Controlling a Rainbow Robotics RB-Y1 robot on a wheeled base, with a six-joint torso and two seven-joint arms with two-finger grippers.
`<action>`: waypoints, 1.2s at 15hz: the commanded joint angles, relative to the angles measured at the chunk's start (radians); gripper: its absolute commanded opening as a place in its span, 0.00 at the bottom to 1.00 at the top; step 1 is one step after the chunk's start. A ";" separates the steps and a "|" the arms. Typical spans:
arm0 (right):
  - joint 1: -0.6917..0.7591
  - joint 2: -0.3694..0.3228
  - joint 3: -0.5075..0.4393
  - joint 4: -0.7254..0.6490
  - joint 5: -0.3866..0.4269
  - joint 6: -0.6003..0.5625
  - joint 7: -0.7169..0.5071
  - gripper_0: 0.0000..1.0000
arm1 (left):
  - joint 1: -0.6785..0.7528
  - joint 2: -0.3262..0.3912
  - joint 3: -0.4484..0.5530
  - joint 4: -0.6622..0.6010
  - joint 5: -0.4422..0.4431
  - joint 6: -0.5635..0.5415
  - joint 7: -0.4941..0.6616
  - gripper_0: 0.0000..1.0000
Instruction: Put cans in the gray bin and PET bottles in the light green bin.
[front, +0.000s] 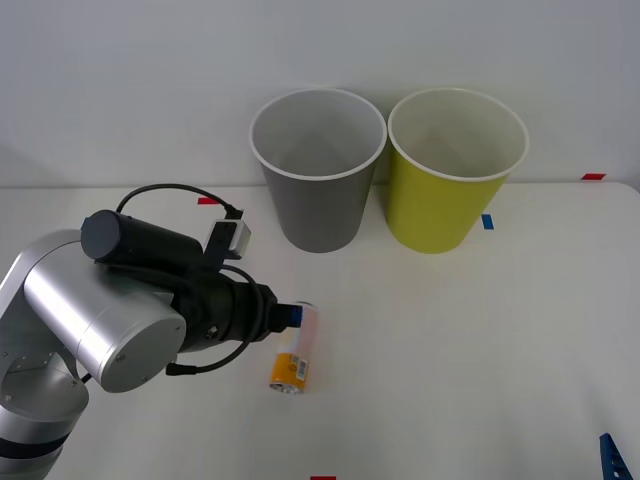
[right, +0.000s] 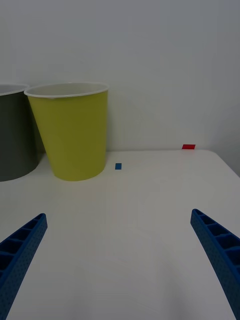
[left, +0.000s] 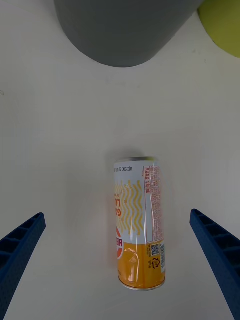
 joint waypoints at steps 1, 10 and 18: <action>0.000 0.000 0.000 0.000 0.000 0.000 0.000 1.00 | 0.000 -0.021 -0.067 0.006 -0.107 -0.012 0.018 1.00; 0.000 0.000 0.000 0.000 0.000 0.000 0.000 1.00 | 0.000 -0.020 -0.182 0.086 -0.203 -0.182 0.081 1.00; 0.000 0.000 0.000 0.000 0.000 0.000 0.000 1.00 | -0.006 0.114 -0.292 0.089 -0.215 -0.352 0.231 1.00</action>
